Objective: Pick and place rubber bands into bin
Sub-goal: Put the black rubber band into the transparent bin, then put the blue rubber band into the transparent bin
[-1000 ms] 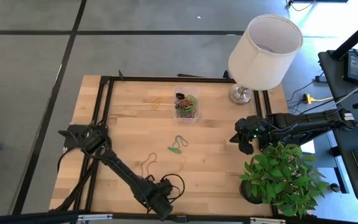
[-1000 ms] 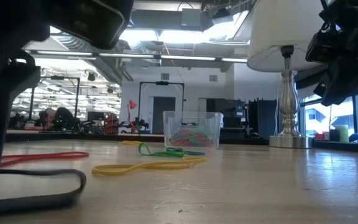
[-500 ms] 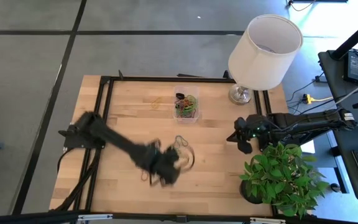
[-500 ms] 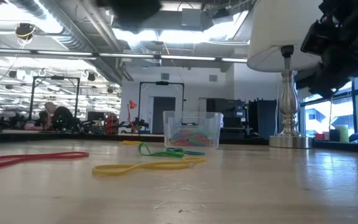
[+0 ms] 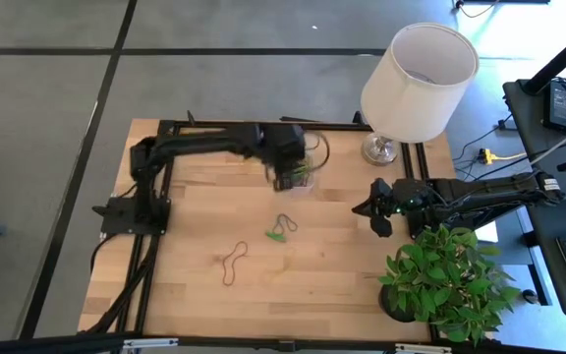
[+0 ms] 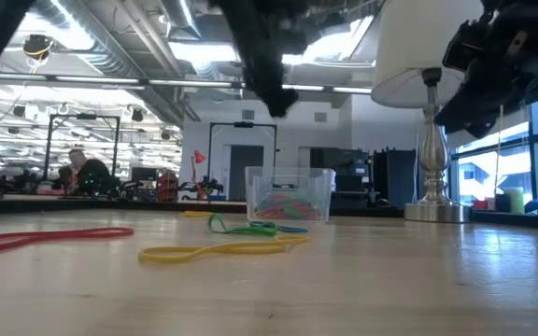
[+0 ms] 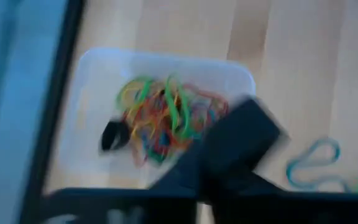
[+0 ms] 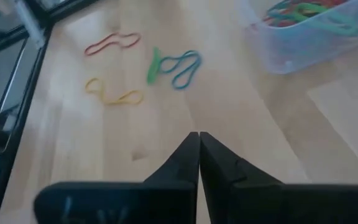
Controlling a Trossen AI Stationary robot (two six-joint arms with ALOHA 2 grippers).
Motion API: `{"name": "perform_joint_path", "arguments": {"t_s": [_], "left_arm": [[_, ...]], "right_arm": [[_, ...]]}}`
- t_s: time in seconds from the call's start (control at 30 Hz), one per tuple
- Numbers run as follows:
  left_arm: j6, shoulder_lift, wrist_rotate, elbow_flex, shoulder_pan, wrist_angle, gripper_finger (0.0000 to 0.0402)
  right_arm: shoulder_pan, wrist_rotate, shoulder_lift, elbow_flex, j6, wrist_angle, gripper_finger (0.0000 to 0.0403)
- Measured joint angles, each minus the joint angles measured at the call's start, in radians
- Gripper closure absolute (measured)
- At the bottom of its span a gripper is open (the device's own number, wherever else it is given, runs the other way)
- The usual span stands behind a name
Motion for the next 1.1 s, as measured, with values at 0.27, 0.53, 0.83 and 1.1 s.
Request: {"name": "perform_joint_path", "arguments": {"t_s": [0.27, 0.53, 0.83, 1.1], "left_arm": [[0.237, 0.168, 0.169, -0.001, 0.111, 0.058, 0.0397], [0.339, 0.232, 0.172, -0.002, 0.076, 0.052, 0.0372], [0.299, 0.232, 0.149, -0.002, 0.081, 0.053, 0.0294], [0.262, 0.208, 0.124, 0.026, 0.080, 0.072, 0.0266]], "right_arm": [[0.000, 0.142, 0.000, 0.000, 0.102, 0.001, 0.0386], [-0.001, 0.207, 0.000, 0.000, 0.219, 0.001, 0.0386], [-0.001, 0.207, 0.000, 0.000, 0.265, 0.001, 0.0386], [-0.001, 0.207, 0.000, 0.000, 0.258, 0.000, 0.0386]]}}
